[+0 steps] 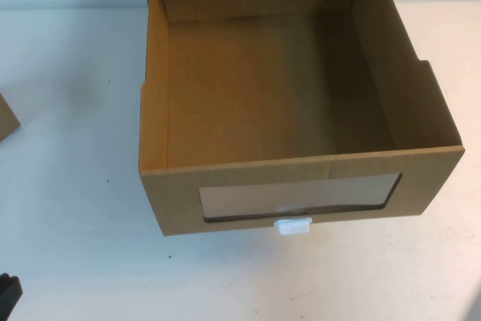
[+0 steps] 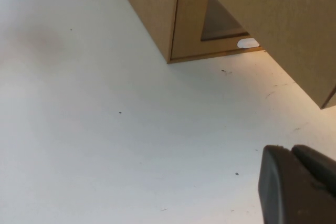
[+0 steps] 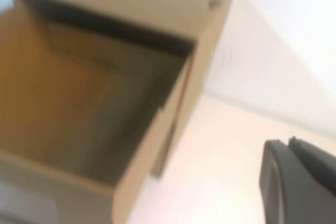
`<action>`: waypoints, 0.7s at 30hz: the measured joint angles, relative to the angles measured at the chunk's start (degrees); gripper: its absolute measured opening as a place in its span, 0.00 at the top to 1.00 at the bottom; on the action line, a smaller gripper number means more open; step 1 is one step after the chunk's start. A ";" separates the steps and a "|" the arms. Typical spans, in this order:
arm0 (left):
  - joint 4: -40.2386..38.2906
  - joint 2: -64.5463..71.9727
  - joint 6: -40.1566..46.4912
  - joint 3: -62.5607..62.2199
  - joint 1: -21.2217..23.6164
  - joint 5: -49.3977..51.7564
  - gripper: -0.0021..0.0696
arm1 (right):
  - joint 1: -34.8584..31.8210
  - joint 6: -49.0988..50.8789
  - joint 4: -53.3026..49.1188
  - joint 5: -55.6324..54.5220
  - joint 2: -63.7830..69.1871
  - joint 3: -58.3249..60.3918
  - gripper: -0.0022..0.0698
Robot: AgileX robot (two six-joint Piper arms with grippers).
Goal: Open the shoe box
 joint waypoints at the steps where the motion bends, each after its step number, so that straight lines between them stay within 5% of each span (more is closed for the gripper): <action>1: 0.00 0.00 0.00 0.00 0.00 0.00 0.98 | 0.00 0.00 0.51 1.27 0.00 0.43 1.00; 16: 0.00 0.00 -0.13 0.00 0.00 0.00 0.98 | -0.12 -2.92 8.81 7.83 -0.14 2.37 1.00; 21: 0.20 0.00 -0.13 0.00 0.00 0.00 0.98 | -8.37 -3.30 10.60 3.46 -3.77 6.13 1.00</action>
